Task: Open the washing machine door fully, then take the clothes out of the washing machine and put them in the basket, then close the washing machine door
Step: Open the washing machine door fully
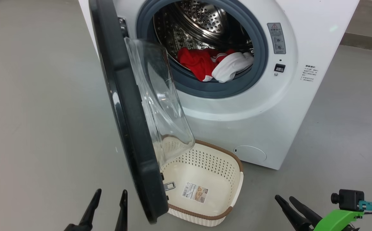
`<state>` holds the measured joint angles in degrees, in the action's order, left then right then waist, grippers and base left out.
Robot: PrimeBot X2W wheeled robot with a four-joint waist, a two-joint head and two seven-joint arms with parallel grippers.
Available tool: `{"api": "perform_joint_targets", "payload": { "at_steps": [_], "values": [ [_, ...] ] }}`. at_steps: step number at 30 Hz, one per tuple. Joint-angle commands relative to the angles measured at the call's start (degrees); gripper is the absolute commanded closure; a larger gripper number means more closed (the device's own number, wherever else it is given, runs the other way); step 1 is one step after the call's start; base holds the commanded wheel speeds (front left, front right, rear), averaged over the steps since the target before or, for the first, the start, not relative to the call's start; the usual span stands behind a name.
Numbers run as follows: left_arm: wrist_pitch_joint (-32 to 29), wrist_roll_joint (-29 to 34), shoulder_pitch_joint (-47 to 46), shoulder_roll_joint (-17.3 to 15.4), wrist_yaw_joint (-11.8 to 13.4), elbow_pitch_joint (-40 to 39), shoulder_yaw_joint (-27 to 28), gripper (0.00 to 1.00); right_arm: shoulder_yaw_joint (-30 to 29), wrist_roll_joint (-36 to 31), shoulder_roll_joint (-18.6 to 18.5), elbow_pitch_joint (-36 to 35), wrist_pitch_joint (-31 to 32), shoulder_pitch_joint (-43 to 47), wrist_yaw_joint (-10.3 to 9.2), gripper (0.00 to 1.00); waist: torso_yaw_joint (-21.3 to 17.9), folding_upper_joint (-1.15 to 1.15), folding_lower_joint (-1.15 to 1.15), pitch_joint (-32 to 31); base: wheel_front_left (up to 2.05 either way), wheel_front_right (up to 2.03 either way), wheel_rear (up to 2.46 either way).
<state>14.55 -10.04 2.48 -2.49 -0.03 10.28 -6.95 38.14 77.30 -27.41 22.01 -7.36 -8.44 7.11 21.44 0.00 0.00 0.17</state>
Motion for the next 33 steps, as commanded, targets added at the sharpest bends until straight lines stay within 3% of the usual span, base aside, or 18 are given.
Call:
{"api": "perform_joint_targets", "payload": {
  "at_steps": [1,8,14,25,33],
  "values": [
    [0.4,0.8,-0.5,-0.4,-0.2,-1.2,2.1,0.00,1.5,-0.6,-2.0,-0.6,-2.6,0.1,0.37,0.00,-0.1,0.00,0.00,0.0,0.00,0.00,0.00],
    [0.4,1.1,-0.5,-0.4,-0.4,-0.8,2.3,0.00,4.7,-2.1,-3.0,1.8,-7.0,-0.5,0.37,0.00,-0.4,0.00,0.00,-0.1,0.00,0.00,0.00],
    [0.4,1.2,-0.4,-0.4,-0.6,-0.8,2.5,0.00,2.5,-6.2,-2.5,2.7,-7.6,-0.8,0.37,0.00,-0.7,0.00,0.00,-0.2,0.00,0.00,0.00],
    [0.4,1.1,-0.9,-0.4,-0.5,-0.6,2.5,0.00,-14.0,-26.5,2.9,-0.9,-7.6,4.2,0.37,0.00,-0.6,0.00,0.00,0.1,0.00,0.00,0.00],
    [0.4,1.1,-1.0,-0.4,-0.5,-0.7,2.5,0.00,-23.0,-38.3,7.6,-4.1,-7.6,8.1,0.37,0.00,-0.5,0.00,0.00,0.1,0.00,0.00,0.00]
  ]
}}
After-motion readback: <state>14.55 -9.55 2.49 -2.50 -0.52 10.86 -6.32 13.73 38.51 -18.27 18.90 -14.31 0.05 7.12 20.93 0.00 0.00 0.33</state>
